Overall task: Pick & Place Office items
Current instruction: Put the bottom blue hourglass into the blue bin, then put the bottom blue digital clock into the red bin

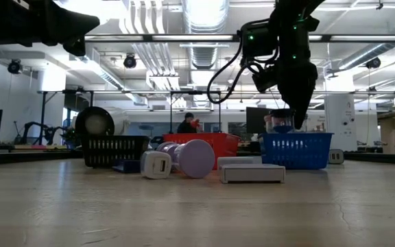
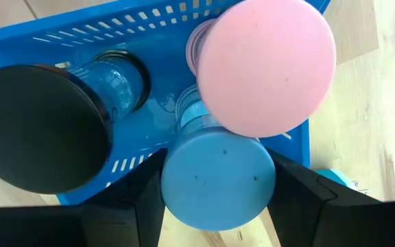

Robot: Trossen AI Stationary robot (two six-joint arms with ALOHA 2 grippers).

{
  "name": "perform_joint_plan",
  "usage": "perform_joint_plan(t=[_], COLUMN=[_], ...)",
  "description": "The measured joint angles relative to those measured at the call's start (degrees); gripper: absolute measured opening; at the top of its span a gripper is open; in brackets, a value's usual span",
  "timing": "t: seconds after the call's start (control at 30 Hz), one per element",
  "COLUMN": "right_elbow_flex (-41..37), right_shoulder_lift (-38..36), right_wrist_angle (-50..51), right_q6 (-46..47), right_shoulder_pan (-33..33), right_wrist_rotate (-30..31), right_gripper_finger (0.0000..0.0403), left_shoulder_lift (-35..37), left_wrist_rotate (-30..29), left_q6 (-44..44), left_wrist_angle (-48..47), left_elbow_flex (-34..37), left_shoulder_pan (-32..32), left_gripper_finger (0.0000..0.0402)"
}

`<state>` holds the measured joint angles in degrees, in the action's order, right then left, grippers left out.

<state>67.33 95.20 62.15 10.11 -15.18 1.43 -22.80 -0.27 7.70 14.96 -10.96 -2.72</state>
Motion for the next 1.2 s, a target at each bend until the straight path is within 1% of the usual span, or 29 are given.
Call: perform_joint_plan(t=[0.1, 0.37, 0.67, 1.0, 1.2], right_elbow_flex=[-0.14, -0.60, -0.59, -0.57, -0.58], right_shoulder_lift=[0.02, 0.13, -0.46, -6.47, -13.64], right_wrist_angle=[-0.07, -0.07, -0.04, 0.25, 1.20], right_q6=[-0.21, -1.33, -2.41, -1.63, -2.65], right_shoulder_pan=[0.00, -0.11, -0.15, -0.13, -0.11], right_wrist_rotate=[0.00, 0.46, 0.32, 0.20, 0.04], right_gripper_finger=[0.0198, 0.0236, 0.0255, 0.0306, 0.0328], left_shoulder_lift=[0.02, 0.02, 0.00, 0.02, 0.01], left_wrist_rotate=[0.00, 0.00, 0.00, 0.00, 0.00], left_q6=[0.02, 0.01, 0.02, -0.46, -0.44], left_wrist_angle=[0.00, 0.00, 0.00, 0.00, 0.00], left_elbow_flex=[0.00, 0.00, 0.00, 0.00, 0.00], left_shoulder_pan=[0.00, 0.01, 0.00, 0.00, 0.02], left_gripper_finger=[0.0012, 0.0012, 0.0012, 0.0012, 0.0012])
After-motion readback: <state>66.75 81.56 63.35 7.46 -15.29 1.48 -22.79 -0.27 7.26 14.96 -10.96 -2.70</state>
